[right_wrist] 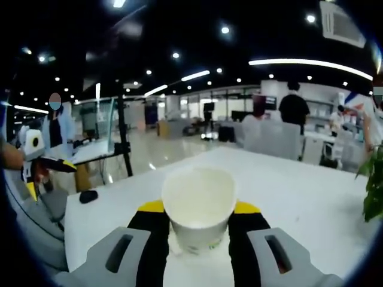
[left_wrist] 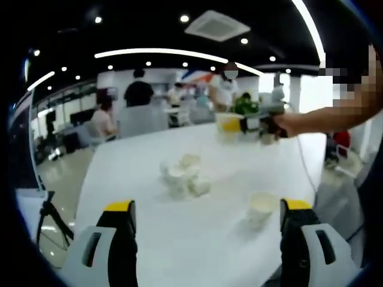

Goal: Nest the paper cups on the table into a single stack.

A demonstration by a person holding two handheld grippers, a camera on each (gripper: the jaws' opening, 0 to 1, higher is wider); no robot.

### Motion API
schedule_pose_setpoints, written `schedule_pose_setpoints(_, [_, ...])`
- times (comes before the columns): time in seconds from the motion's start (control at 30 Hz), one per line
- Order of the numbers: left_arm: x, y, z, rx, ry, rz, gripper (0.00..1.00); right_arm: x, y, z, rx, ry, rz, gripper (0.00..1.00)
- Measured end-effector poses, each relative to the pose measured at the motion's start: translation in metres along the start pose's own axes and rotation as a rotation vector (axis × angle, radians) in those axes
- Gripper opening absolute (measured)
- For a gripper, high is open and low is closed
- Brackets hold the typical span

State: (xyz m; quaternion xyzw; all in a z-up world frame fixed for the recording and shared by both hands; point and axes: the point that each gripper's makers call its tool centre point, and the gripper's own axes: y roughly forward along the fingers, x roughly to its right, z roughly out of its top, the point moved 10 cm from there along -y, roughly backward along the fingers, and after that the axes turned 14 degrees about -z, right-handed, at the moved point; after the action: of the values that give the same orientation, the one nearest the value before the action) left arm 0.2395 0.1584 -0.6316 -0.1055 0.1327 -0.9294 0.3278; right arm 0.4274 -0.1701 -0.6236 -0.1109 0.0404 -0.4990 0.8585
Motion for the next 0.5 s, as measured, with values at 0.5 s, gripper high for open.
schedule_pose_setpoints(0.5, [-0.003, -0.002, -0.003, -0.002, -0.017, 0.027, 0.98, -0.020, -0.016, 0.006, 0.013, 0.004, 0.026, 0.35])
